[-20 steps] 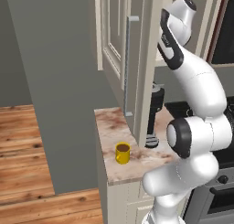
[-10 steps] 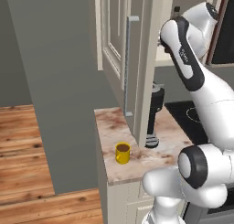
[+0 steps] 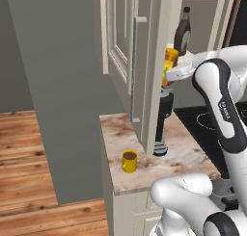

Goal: Pick the syrup bottle and honey bottle from the cabinet and place them next to the mug.

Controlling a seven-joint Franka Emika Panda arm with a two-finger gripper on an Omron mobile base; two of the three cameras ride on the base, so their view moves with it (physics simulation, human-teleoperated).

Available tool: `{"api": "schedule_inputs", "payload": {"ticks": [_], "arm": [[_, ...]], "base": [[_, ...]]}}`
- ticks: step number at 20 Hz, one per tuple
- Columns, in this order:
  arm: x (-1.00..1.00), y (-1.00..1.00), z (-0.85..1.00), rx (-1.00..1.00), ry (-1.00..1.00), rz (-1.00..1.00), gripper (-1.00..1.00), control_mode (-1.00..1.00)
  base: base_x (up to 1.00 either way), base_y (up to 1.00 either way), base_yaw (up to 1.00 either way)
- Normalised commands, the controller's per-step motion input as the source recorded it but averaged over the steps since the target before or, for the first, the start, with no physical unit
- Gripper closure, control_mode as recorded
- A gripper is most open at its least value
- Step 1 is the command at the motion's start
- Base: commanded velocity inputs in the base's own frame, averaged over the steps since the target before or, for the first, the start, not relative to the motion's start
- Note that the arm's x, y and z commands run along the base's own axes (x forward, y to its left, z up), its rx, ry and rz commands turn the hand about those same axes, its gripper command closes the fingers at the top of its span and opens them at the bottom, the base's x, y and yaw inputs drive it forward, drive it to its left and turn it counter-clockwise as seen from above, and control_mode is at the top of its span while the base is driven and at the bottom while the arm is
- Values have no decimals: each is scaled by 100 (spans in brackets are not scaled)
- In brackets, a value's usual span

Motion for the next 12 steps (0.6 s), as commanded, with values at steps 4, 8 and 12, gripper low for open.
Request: {"api": "schedule_inputs", "payload": {"ticks": [4, 8, 12], "arm": [[-62, 0, -62, 0, -6, 24, 100, -100], [-52, 0, -34, 0, 0, 23, 100, -100], [-30, -1, -61, -1, 5, 14, 100, -100]], "base": [[0, 0, 0], [0, 0, 0], [0, 0, 0]]}}
